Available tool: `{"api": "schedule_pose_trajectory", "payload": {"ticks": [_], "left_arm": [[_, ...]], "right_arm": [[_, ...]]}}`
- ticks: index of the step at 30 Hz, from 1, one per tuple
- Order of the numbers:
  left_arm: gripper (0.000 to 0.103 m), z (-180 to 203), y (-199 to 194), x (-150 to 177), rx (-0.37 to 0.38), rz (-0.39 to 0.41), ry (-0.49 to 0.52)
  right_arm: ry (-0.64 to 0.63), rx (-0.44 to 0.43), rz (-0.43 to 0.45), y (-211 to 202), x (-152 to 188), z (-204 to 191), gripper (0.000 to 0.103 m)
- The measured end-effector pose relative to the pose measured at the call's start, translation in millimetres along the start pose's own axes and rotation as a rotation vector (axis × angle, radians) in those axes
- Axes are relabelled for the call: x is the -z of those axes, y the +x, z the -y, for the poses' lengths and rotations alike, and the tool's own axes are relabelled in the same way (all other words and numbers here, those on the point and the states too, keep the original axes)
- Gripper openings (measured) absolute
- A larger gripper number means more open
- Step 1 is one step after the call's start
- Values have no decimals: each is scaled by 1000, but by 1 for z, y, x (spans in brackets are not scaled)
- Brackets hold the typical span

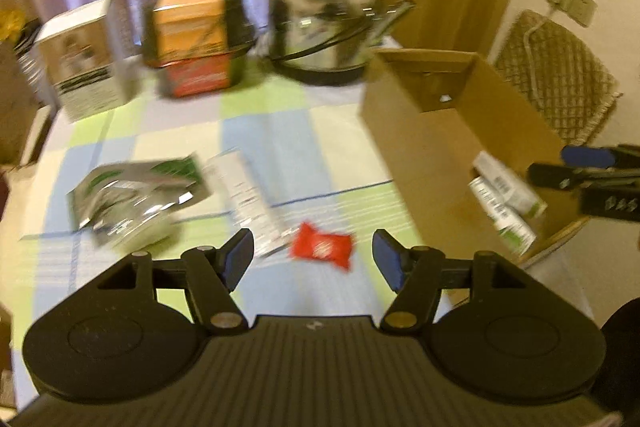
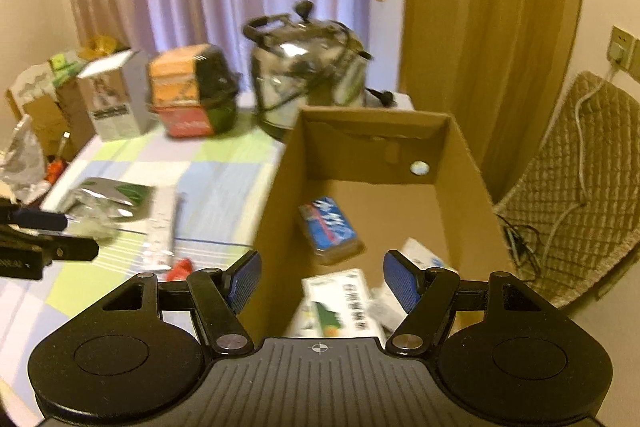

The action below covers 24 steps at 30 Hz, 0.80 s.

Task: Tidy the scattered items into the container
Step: 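Move both grippers back over the remaining table items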

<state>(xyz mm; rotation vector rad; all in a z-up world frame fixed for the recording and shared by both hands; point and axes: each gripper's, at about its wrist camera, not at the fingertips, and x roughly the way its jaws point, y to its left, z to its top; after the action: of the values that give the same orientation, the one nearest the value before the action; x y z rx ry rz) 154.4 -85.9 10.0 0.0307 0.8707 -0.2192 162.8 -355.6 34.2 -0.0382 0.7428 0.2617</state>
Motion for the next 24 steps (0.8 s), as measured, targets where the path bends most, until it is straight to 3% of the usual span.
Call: {"api": "schedule_pose_trajectory", "payload": {"ticks": [4, 5, 6, 13, 21, 24], "left_arm": [[65, -35, -16, 23, -63, -10, -49], [66, -43, -19, 28, -79, -12, -60], [67, -52, -22, 33, -96, -14, -71], [69, -97, -37, 59, -174, -17, -124], [69, -126, -21, 59, -180, -10, -135], [79, -132, -5, 55, -173, 18, -181]], "right_arm": [[-39, -52, 21, -7, -5, -32, 77], [-49, -62, 28, -9, -6, -40, 101], [-56, -68, 41, -10, -7, -48, 103], [-137, -153, 43, -7, -10, -103, 103], [-199, -196, -6, 18, -7, -144, 103], [-212, -195, -26, 32, -5, -152, 103]]}}
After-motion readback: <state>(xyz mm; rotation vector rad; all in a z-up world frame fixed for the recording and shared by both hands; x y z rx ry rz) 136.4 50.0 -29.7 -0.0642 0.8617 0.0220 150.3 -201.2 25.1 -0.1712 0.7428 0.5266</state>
